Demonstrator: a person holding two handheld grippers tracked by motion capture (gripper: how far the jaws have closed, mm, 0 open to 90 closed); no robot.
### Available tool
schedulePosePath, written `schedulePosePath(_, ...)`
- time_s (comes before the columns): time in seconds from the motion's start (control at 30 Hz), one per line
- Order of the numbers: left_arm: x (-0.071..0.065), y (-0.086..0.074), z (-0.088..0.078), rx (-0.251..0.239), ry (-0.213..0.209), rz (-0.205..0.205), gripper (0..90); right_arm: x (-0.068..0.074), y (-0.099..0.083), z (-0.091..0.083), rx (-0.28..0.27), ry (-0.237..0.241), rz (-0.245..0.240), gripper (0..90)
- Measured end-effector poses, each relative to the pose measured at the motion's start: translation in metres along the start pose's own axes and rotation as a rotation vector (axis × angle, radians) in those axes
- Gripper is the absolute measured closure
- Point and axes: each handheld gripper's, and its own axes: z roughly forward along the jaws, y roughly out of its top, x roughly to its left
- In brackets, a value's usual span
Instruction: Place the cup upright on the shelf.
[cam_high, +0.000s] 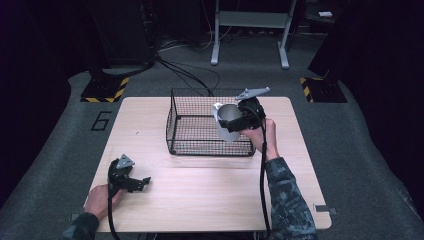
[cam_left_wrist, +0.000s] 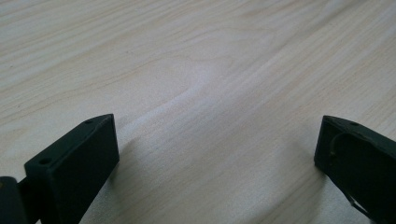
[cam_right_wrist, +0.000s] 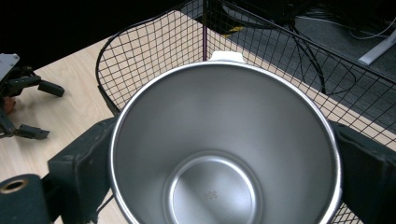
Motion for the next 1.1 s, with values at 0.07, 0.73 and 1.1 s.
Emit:
schedulePosePath(0.07, 0.000, 0.000, 0.000, -0.001, 0.000, 0.000, 0.0, -0.001, 0.001, 0.003, 0.005, -0.005, 0.000, 5.6)
schedulePosePath(0.73, 0.000, 0.000, 0.000, -0.002, 0.001, 0.000, 0.0, -0.013, 0.010, 0.043, 0.040, -0.016, 0.028, 5.6)
schedulePosePath(1.1, 0.000, 0.000, 0.000, -0.002, 0.001, 0.000, 0.0, -0.019, 0.010, 0.064, 0.057, -0.009, 0.047, 5.6)
